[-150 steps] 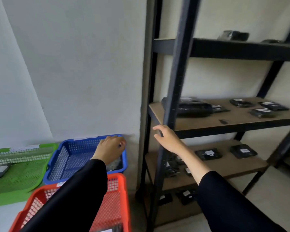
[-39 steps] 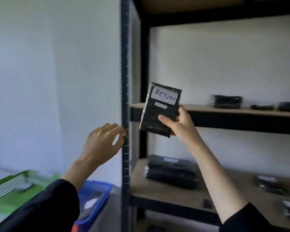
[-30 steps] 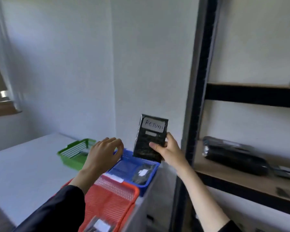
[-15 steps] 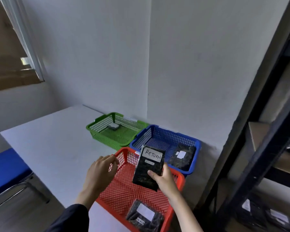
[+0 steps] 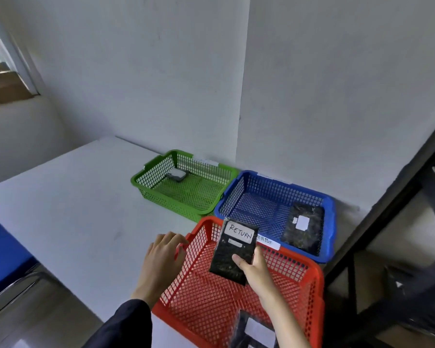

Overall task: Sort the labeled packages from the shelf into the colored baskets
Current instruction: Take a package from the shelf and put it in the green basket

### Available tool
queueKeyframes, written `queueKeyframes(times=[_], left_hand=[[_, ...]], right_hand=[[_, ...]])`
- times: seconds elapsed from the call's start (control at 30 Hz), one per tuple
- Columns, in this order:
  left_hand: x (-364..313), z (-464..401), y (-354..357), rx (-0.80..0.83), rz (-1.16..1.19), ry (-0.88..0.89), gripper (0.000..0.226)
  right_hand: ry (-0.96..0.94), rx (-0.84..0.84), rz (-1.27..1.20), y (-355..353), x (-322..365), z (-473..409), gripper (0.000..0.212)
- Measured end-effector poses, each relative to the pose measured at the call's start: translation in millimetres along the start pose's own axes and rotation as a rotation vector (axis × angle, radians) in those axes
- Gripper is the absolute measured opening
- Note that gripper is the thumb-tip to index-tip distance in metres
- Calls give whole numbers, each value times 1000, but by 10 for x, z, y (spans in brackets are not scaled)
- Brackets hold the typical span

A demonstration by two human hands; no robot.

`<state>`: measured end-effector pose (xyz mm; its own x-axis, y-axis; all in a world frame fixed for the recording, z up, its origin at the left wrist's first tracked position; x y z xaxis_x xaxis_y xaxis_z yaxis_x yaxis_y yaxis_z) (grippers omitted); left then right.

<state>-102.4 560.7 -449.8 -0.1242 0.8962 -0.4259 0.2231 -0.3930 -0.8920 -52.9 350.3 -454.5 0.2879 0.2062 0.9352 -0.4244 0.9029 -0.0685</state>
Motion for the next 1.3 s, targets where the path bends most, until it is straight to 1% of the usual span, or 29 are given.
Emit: queueKeyframes(times=[0.03, 0.07, 0.1, 0.17, 0.23, 0.3, 0.37, 0.43, 0.5, 0.57, 0.63, 0.67, 0.7, 0.73, 0.77, 0.8, 0.87, 0.9, 0.97, 1.03, 1.1, 1.17, 1.3], left_hand=[[72, -73, 29, 1, 11, 8, 16], [155, -145, 58, 8, 22, 22, 14], [235, -221, 76, 22, 30, 33, 18], [436, -405, 70, 47, 39, 62, 27], [647, -601, 48, 66, 39, 89, 24], [853, -829, -1, 68, 46, 108, 24], [1059, -1056, -52, 61, 51, 121, 29], [1270, -1277, -98, 70, 46, 129, 26], [1462, -1487, -123, 74, 22, 160, 22], [1630, -1673, -159, 88, -13, 208, 29], [1788, -1858, -200, 111, -33, 240, 34], [1871, -1956, -211, 120, -46, 241, 35], [1951, -2052, -222, 125, -64, 236, 36], [2036, -2146, -224, 119, -79, 227, 37], [2116, -2236, -227, 113, -88, 210, 37], [2191, -2324, -218, 115, -102, 192, 39], [2313, -2510, -183, 138, -138, 163, 57], [2362, -2599, -155, 139, -152, 156, 64], [2441, -2757, -92, 144, -181, 163, 68], [2480, -2857, -31, 195, -182, 170, 70], [2513, -2890, 21, 241, -187, 155, 69], [2537, -2884, 85, 246, -210, 161, 69], [2550, -2878, 153, 204, -228, 179, 66]], right_hand=[[-2, -12, -1, 49, 26, -64, 68], [-11, -21, -27, 96, 37, -149, 64], [-11, -26, -42, 140, 80, -216, 64], [4, -52, -84, 270, 187, -348, 70], [20, -90, -69, 440, 252, -526, 73], [23, -103, -56, 623, 343, -746, 69], [17, -98, -44, 812, 480, -953, 76], [14, -96, -65, 987, 629, -1146, 78], [-5, -108, -77, 1141, 753, -1319, 76], [11, -122, -96, 1232, 809, -1526, 71], [11, -157, -55, 1325, 906, -1715, 59], [22, -180, -44, 1373, 912, -1837, 57], [34, -188, -36, 1413, 919, -1962, 61], [42, -184, -42, 1454, 928, -2108, 64], [53, -178, -42, 1489, 970, -2245, 61], [67, -165, -50, 1533, 1019, -2380, 53], [88, -142, -41, 1622, 1104, -2643, 34], [111, -129, -17, 1669, 1138, -2769, 32], [142, -111, 22, 1767, 1174, -3016, 32], [194, -101, 76, 1867, 1086, -3266, 34], [262, -86, 121, 1957, 963, -3457, 40], [327, -65, 148, 2032, 846, -3594, 45], [388, -26, 132, 2140, 701, -3739, 41]])
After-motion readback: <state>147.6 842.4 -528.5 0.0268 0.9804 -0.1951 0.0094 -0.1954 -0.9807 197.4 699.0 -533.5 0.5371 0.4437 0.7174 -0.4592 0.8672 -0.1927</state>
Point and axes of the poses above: each hand's wrist, its own z-axis away from the middle knuckle, its own y-axis out of the palm, x = y × z, the point moved 2 cm from there along -z, towards the middle knuckle, and after that the axes turned 8 degrees about x, right-handed, at the moved point
